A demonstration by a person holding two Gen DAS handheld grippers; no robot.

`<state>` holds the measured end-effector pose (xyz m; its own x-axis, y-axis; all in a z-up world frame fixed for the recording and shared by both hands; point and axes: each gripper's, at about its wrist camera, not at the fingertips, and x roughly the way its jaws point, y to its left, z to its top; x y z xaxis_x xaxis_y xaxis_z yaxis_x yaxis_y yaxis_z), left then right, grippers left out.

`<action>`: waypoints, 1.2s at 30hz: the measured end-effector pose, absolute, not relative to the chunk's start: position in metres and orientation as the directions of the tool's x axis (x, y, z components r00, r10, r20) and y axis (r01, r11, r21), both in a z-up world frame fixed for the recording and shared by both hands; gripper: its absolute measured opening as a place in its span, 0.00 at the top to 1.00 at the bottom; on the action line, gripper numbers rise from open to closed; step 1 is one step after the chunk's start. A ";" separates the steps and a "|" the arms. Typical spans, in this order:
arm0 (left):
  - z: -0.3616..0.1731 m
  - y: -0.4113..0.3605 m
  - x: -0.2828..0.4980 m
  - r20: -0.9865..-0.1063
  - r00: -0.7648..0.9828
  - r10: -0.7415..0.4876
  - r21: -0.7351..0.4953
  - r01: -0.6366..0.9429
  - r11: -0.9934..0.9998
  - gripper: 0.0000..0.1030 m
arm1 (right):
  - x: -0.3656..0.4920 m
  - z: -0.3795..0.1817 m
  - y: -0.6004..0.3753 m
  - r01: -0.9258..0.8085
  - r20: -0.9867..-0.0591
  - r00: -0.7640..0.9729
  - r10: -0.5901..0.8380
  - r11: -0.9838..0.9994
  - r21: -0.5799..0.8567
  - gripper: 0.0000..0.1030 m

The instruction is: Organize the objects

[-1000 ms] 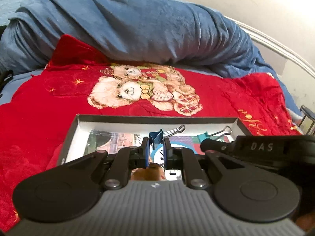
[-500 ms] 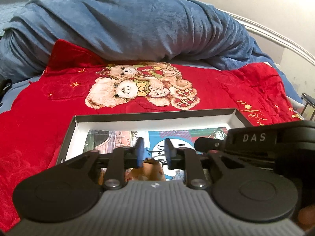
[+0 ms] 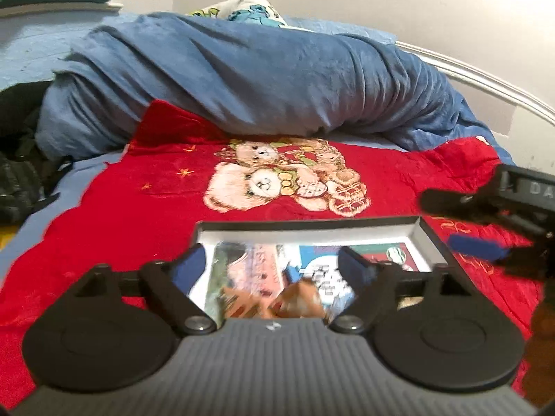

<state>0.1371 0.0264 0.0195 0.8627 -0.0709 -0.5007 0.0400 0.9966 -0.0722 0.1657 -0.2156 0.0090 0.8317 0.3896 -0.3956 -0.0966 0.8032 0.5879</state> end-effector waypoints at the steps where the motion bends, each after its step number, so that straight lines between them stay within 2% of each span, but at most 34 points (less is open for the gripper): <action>1: 0.022 0.029 0.129 -0.502 0.862 -0.070 -0.068 0.042 0.997 0.10 | 0.155 0.016 -0.216 -0.099 -0.396 0.844 0.362 0.831 0.548 0.25; 2: 0.023 0.031 0.122 -0.510 0.857 -0.069 -0.063 0.042 0.997 0.10 | 0.144 0.021 -0.217 -0.098 -0.392 0.857 0.334 0.853 0.513 0.19; 4: 0.024 0.035 0.107 -0.535 0.843 -0.062 -0.060 0.036 0.998 0.08 | 0.122 0.028 -0.221 -0.090 -0.385 0.872 0.303 0.871 0.482 0.17; 5: 0.024 0.037 0.098 -0.545 0.837 -0.058 -0.071 0.023 0.997 0.04 | 0.111 0.030 -0.222 -0.084 -0.386 0.875 0.294 0.876 0.475 0.16; 7: 0.021 0.045 0.079 -0.551 0.831 -0.082 -0.128 0.013 0.992 0.00 | 0.091 0.032 -0.223 -0.079 -0.386 0.879 0.278 0.885 0.459 0.14; 10: 0.010 0.056 0.055 -0.573 0.812 -0.108 -0.215 -0.022 0.976 0.00 | 0.059 0.019 -0.216 -0.090 -0.408 0.870 0.275 0.904 0.417 0.07; 11: 0.006 0.058 0.050 -0.584 0.805 -0.105 -0.228 -0.039 0.973 0.00 | 0.052 0.009 -0.210 -0.106 -0.430 0.859 0.278 0.918 0.382 0.04; 13: 0.001 0.056 0.045 -0.599 0.795 -0.097 -0.230 -0.055 0.972 0.00 | 0.054 -0.012 -0.192 -0.083 -0.534 0.813 0.231 0.954 0.288 0.04; 15: -0.005 0.050 0.045 -0.614 0.785 -0.088 -0.194 -0.042 0.980 0.00 | 0.059 -0.032 -0.174 -0.089 -0.617 0.761 0.201 0.974 0.208 0.06; 18: -0.024 0.039 0.049 -0.658 0.753 -0.029 -0.106 -0.054 0.993 0.00 | 0.062 -0.049 -0.162 -0.118 -0.671 0.715 0.196 0.980 0.160 0.06; 21: -0.042 0.030 0.052 -0.683 0.727 0.068 -0.016 -0.109 0.994 0.00 | 0.057 -0.063 -0.163 -0.092 -0.686 0.702 0.192 0.979 0.179 0.05; 25: -0.058 0.031 0.059 -0.696 0.717 0.048 -0.036 -0.101 0.994 0.00 | 0.058 -0.074 -0.162 -0.069 -0.673 0.728 0.132 0.990 0.120 0.05; 26: -0.061 0.033 0.061 -0.701 0.711 0.055 -0.041 -0.117 0.992 0.00 | 0.062 -0.078 -0.160 -0.063 -0.668 0.734 0.123 0.992 0.113 0.01; 29: -0.078 0.038 0.072 -0.742 0.651 0.158 0.016 -0.218 0.976 0.00 | 0.061 -0.088 -0.152 -0.094 -0.652 0.752 0.098 0.995 0.041 0.00; 31: -0.081 0.036 0.068 -0.715 0.675 0.183 0.032 -0.230 0.973 0.00 | 0.061 -0.088 -0.146 -0.104 -0.655 0.751 0.079 0.995 0.000 0.00; 36: -0.090 0.023 0.056 -0.649 0.723 0.237 0.088 -0.238 0.967 0.00 | 0.061 -0.089 -0.147 -0.112 -0.646 0.757 0.093 0.994 0.012 0.00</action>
